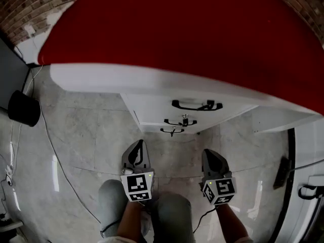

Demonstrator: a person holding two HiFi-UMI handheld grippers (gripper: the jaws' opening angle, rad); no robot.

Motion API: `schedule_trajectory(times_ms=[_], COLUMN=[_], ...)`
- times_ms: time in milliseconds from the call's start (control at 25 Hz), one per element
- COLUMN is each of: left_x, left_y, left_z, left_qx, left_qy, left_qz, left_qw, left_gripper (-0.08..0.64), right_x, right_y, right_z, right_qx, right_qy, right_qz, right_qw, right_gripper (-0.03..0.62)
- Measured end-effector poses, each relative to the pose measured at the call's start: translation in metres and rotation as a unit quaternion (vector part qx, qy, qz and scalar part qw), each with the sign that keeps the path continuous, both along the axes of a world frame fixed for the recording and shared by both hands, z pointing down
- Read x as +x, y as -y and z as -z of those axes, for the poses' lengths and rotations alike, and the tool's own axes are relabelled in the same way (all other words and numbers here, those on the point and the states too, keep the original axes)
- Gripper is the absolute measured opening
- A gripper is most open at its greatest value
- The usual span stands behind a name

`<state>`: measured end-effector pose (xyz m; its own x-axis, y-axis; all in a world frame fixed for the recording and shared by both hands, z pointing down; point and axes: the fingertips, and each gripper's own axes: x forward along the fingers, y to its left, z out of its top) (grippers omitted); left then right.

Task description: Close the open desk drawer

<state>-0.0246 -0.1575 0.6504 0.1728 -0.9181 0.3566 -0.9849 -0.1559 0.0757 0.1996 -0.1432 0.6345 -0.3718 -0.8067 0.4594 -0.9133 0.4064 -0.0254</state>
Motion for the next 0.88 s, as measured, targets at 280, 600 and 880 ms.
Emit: schedule_trajectory(times_ms=[280, 600, 880], left_x=[0.015, 0.033, 0.046], left_y=[-0.034, -0.077, -0.088], left_z=[0.181, 0.426, 0.558], left_qx=[-0.004, -0.007, 0.011], left_qy=[0.008, 0.020, 0.008], left_qz=[-0.030, -0.090, -0.141], left_qw=[0.9995, 0.9957, 0.9899], left_gripper=[0.000, 0.000, 0.000], right_x=[-0.020, -0.055, -0.057], right_y=[-0.035, -0.071, -0.072], right_z=[0.160, 0.392, 0.506], right_qx=[-0.047, -0.065, -0.047], right_qy=[0.019, 0.022, 0.022], right_qz=[-0.005, 0.010, -0.011], right_qw=[0.999, 0.998, 0.999], right_gripper=[-0.002, -0.002, -0.002])
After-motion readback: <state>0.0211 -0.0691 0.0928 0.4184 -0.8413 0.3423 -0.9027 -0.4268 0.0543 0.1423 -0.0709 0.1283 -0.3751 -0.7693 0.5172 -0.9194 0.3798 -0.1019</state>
